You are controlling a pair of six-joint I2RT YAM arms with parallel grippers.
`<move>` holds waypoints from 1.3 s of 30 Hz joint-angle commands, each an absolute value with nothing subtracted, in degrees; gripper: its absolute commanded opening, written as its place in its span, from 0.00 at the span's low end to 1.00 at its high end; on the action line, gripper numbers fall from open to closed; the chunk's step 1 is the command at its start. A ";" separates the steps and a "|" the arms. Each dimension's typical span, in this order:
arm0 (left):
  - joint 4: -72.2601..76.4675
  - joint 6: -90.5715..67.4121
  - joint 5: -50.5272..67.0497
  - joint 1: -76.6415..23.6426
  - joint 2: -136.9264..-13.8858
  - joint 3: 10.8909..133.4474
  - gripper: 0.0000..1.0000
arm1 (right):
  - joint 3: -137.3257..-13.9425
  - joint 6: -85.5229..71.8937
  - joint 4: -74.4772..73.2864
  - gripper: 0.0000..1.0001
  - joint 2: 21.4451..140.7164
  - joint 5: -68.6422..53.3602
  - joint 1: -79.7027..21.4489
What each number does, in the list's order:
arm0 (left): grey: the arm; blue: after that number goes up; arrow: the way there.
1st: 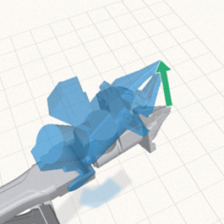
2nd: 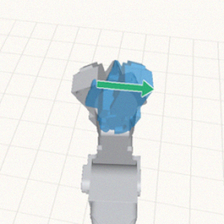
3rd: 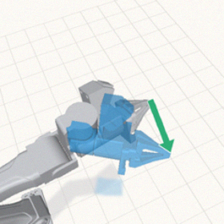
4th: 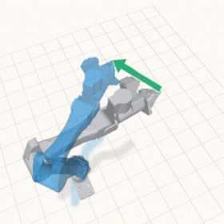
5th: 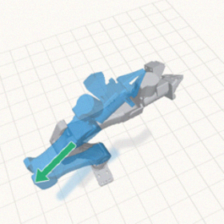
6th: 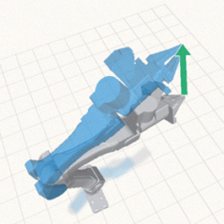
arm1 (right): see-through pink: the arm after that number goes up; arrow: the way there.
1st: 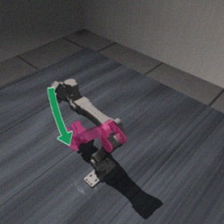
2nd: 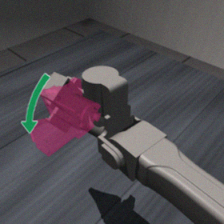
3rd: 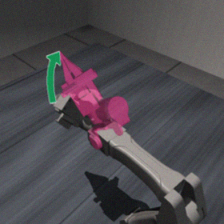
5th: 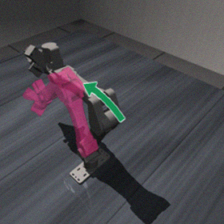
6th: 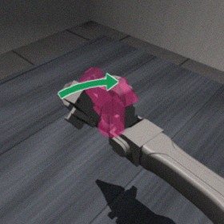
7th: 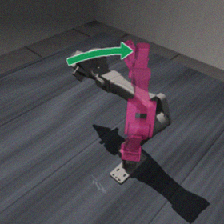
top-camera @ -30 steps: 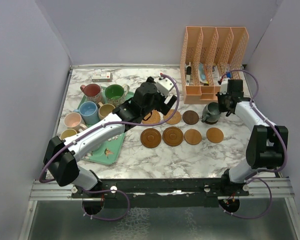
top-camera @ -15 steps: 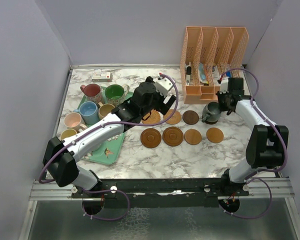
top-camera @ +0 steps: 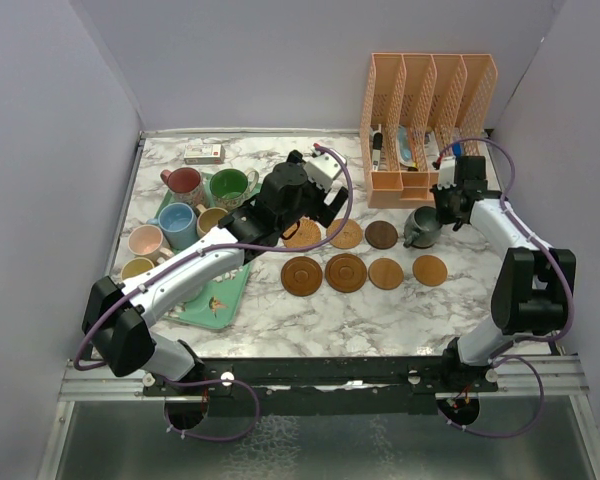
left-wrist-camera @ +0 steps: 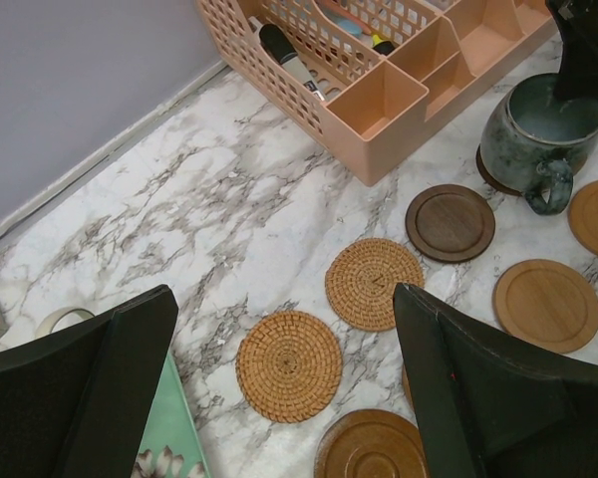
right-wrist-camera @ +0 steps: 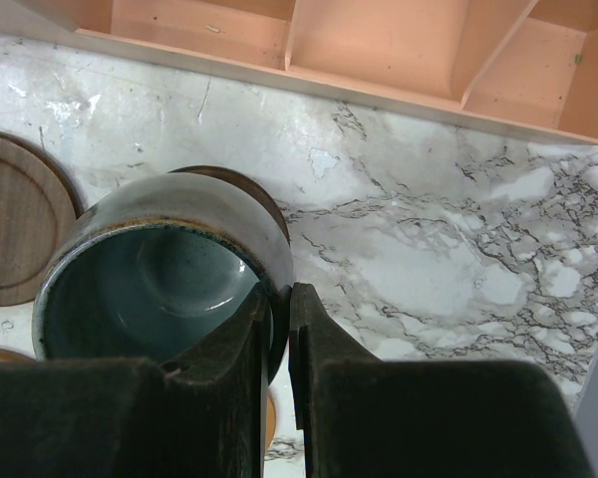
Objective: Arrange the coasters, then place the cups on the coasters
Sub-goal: Place the cup on the coaster.
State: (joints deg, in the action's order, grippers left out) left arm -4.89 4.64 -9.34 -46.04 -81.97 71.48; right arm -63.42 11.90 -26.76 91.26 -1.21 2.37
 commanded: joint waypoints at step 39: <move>-3.36 4.22 -7.12 -44.80 -78.84 70.18 0.94 | -68.51 13.27 -28.34 0.01 92.42 -5.53 3.52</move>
State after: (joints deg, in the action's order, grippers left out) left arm -4.75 4.60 -8.34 -45.06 -80.88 70.81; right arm -65.63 13.39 -29.95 92.38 -2.57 3.11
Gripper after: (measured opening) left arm 0.936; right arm 0.107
